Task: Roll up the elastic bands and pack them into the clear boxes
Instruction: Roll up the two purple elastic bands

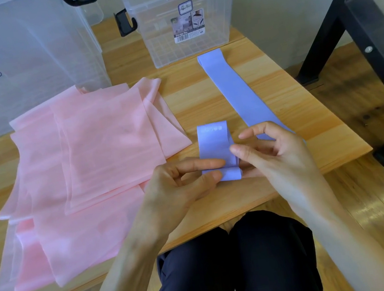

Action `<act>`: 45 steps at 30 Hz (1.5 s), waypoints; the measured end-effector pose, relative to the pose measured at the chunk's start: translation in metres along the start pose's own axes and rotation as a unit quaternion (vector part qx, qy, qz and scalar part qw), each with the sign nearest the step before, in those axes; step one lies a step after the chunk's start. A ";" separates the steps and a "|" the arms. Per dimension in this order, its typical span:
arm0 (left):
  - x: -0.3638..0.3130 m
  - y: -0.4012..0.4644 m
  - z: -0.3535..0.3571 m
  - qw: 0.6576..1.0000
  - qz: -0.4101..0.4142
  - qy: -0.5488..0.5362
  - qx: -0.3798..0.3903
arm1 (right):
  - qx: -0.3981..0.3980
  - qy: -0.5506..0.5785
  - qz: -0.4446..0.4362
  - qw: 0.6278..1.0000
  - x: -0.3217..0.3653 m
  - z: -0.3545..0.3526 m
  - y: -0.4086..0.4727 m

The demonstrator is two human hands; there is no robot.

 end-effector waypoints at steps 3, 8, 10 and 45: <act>0.001 0.000 0.000 1.000 0.001 0.010 0.006 | 0.009 -0.017 0.000 1.000 0.000 0.002 0.001; 0.002 0.000 0.002 1.000 -0.006 -0.028 0.009 | 0.012 -0.029 -0.001 1.000 -0.005 0.001 0.004; 0.002 0.000 0.002 0.999 -0.011 -0.039 0.006 | 0.016 -0.023 0.004 1.000 -0.007 0.000 0.004; -0.010 0.001 -0.001 0.984 0.027 -0.159 -0.074 | 0.068 0.077 0.031 0.994 -0.003 0.012 -0.010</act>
Point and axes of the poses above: each hand's wrist, its own y-axis towards the middle knuckle, its own z-axis out of the palm, x = y × z, the point moved 6 cm from there along y, towards the middle knuckle, and after that the axes turned 2 degrees about y, right-handed, at the moved point
